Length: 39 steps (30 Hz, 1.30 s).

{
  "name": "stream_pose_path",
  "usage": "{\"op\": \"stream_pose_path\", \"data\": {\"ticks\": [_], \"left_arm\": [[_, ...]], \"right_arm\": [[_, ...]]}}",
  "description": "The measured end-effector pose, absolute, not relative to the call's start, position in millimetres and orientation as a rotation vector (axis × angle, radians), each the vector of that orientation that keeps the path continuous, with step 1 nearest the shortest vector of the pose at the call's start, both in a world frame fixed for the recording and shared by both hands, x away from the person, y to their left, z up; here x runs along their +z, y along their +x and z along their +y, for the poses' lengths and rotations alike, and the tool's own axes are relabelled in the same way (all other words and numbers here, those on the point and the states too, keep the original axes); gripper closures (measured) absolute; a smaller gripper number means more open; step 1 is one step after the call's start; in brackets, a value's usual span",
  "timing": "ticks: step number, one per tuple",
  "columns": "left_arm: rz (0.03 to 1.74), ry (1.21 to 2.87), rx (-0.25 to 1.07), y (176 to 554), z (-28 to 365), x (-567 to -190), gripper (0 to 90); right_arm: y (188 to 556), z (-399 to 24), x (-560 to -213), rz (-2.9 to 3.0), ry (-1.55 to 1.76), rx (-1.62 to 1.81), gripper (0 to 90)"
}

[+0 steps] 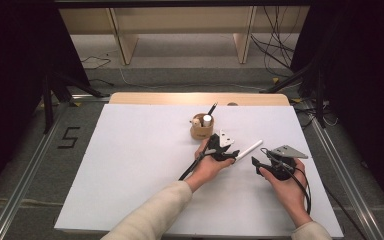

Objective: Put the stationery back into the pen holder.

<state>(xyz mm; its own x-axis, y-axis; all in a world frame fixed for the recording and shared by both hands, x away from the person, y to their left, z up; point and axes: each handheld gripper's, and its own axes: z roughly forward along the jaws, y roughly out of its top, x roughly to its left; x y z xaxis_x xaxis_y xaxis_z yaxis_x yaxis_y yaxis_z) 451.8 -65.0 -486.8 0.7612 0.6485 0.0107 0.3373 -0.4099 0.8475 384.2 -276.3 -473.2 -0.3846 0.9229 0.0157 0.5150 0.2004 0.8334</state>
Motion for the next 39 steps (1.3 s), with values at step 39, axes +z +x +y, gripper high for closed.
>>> {"op": "stream_pose_path", "data": {"ticks": [39], "left_arm": [[0.749,2.122,0.299,452,-84,-498,61.9]], "right_arm": [[384,-277,-473,1.981,1.343,1.078,36.6]]}}
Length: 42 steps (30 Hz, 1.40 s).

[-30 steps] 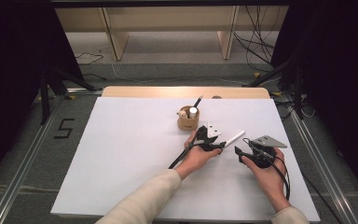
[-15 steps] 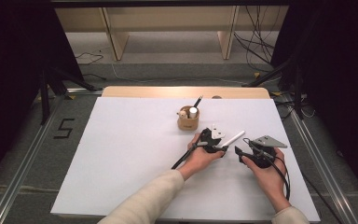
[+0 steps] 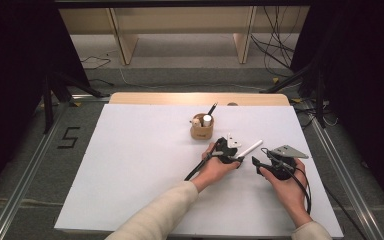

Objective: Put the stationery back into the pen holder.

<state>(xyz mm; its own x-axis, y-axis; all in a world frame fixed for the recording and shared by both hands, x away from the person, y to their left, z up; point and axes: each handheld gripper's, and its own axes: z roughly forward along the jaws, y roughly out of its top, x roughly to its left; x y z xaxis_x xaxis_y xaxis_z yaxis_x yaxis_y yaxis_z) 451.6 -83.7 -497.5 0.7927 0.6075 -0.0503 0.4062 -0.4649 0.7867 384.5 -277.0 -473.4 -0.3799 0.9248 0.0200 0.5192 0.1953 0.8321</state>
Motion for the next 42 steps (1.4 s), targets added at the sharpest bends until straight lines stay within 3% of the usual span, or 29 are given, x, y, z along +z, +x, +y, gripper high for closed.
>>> {"op": "stream_pose_path", "data": {"ticks": [21,42], "left_arm": [[0.756,2.162,0.337,449,-87,-495,77.6],[0.752,2.131,0.332,440,-88,-487,79.0]], "right_arm": [[384,-277,-473,1.984,1.343,1.077,36.6],[384,-277,-474,1.983,1.348,1.078,36.6]]}}
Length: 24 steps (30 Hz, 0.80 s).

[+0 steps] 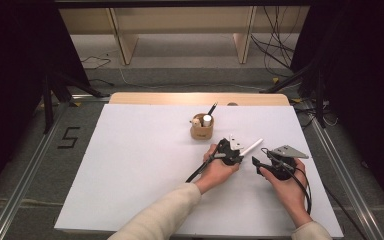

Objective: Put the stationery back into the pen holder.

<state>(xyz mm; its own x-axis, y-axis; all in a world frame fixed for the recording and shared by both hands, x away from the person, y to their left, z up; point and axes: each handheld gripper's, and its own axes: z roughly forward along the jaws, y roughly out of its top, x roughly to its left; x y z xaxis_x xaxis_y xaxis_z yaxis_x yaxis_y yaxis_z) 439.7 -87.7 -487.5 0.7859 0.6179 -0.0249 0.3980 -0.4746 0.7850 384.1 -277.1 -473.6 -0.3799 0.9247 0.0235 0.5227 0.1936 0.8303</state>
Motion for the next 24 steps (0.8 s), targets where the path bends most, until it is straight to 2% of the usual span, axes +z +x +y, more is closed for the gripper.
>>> {"op": "stream_pose_path", "data": {"ticks": [13,24], "left_arm": [[0.751,2.083,0.339,438,-72,-470,79.0],[0.761,2.040,0.327,408,-38,-466,78.9]], "right_arm": [[384,-276,-474,1.984,1.355,1.102,36.6],[388,-263,-474,1.975,1.403,1.279,36.8]]}}
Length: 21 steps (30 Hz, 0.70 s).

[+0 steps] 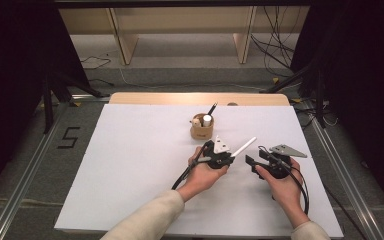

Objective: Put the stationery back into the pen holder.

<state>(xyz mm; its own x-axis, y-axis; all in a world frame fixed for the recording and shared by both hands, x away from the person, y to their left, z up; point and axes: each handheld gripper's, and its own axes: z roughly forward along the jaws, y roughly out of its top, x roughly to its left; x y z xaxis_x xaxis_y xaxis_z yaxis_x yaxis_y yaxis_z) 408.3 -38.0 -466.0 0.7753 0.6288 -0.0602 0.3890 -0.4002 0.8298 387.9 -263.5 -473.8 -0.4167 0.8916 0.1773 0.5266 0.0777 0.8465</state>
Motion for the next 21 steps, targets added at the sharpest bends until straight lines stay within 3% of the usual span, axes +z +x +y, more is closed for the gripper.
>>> {"op": "stream_pose_path", "data": {"ticks": [21], "left_arm": [[0.805,1.984,0.354,383,-10,-476,78.9]], "right_arm": [[392,-226,-476,2.032,1.444,1.448,36.7]]}}
